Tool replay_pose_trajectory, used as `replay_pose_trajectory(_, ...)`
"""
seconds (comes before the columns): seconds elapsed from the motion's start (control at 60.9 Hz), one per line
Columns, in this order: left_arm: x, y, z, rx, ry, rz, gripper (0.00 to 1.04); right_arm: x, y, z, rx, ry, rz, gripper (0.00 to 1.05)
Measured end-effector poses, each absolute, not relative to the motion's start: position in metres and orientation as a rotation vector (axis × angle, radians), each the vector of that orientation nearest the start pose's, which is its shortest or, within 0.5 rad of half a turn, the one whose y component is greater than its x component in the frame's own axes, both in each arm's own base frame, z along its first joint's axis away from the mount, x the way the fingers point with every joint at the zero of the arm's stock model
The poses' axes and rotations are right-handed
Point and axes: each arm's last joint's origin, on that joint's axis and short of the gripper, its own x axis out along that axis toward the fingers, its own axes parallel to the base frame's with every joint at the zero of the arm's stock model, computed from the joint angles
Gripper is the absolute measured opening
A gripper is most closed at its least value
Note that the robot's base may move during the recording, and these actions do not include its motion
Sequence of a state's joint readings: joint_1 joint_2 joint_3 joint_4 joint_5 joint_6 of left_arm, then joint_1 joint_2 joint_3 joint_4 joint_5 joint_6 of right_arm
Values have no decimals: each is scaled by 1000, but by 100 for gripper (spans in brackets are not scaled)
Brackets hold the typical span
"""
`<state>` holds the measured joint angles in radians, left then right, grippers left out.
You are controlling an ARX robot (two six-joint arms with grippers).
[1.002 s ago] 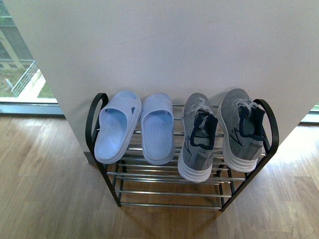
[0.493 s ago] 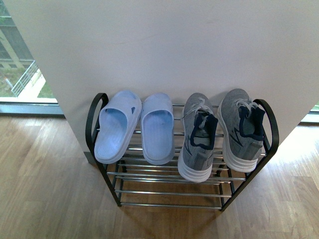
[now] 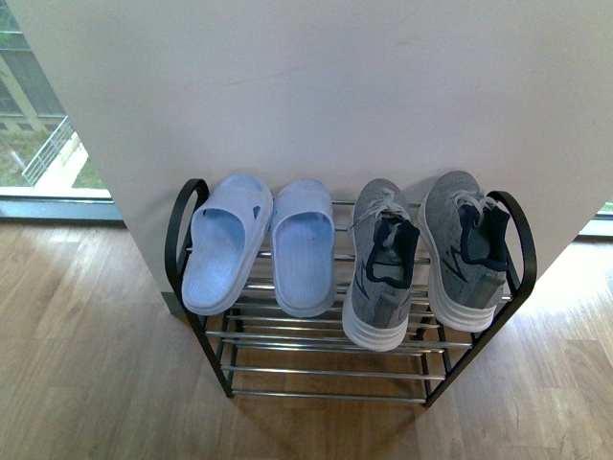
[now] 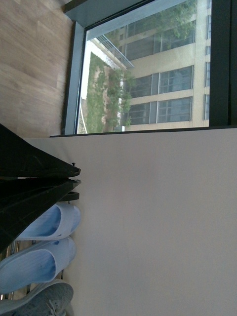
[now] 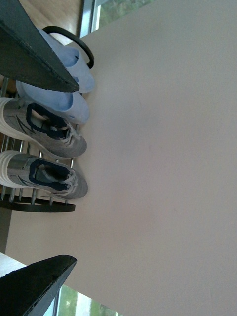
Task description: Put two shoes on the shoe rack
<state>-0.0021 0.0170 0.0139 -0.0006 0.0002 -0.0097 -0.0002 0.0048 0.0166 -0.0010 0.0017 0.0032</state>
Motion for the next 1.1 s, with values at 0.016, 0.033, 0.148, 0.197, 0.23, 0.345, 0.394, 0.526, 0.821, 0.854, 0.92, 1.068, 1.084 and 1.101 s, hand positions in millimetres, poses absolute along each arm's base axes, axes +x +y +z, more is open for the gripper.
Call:
replay_pose_trajectory(0.016,98,0,167,-10,3,-2,1,97,0,169,3,-11,-2,95)
replay_pose_trajectory(0.033,98,0,167,-10,3,-2,1,97,0,169,3,-11,-2,95)
replay_pose_trajectory(0.148,98,0,167,-10,2,-2,7,97,0,169,3,-11,-2,95)
replay_pose_trajectory(0.197,98,0,167,-10,2,-2,16,97,0,169,3,-11,-2,95)
replay_pose_trajectory(0.23,98,0,167,-10,2,-2,20,97,0,169,3,-11,-2,95)
replay_pose_trajectory(0.345,98,0,167,-10,2,-2,41,97,0,169,3,-11,-2,95)
replay_pose_trajectory(0.394,98,0,167,-10,2,-2,48,97,0,169,3,-11,-2,95)
replay_pose_trajectory(0.526,98,0,167,-10,2,-2,70,97,0,169,3,-11,-1,95)
replay_pose_trajectory(0.821,98,0,167,-6,2,-2,95,97,0,169,3,-11,-3,95)
replay_pose_trajectory(0.854,98,0,167,-6,2,-2,95,97,0,169,3,-11,-3,95)
replay_pose_trajectory(0.92,98,0,167,-6,2,-2,95,97,0,169,3,-11,-3,95)
replay_pose_trajectory(1.068,98,0,167,-6,2,-2,95,97,0,169,3,-11,-3,95)
replay_pose_trajectory(1.084,98,0,167,-6,2,-2,95,97,0,169,3,-11,-3,95)
replay_pose_trajectory(1.101,98,0,167,-6,2,-2,95,97,0,169,3,-11,-3,95)
